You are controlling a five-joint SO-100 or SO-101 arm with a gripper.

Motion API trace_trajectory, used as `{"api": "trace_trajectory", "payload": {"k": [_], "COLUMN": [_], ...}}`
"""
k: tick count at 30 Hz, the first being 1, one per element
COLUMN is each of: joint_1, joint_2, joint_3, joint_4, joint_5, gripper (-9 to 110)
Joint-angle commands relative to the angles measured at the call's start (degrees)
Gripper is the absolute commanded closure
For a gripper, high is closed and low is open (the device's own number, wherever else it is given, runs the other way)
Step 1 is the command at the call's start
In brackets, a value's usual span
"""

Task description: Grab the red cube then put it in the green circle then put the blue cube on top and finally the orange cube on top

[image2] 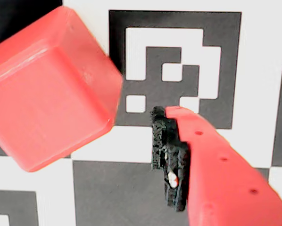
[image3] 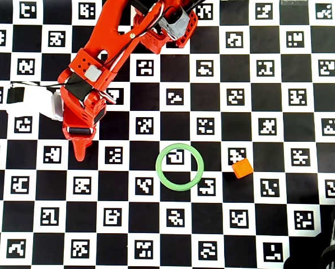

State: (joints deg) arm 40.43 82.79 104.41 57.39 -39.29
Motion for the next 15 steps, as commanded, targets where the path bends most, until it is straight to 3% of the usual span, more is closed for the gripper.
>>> {"api": "trace_trajectory", "payload": {"k": [1,15], "joint_1": [-0.26,-0.35], "joint_2": [0.62,-3.08], "joint_3": [-1.49,-3.96], "joint_4": [-0.88,-1.76], "joint_5": [-0.18,0.26], "gripper": [58,59]}}
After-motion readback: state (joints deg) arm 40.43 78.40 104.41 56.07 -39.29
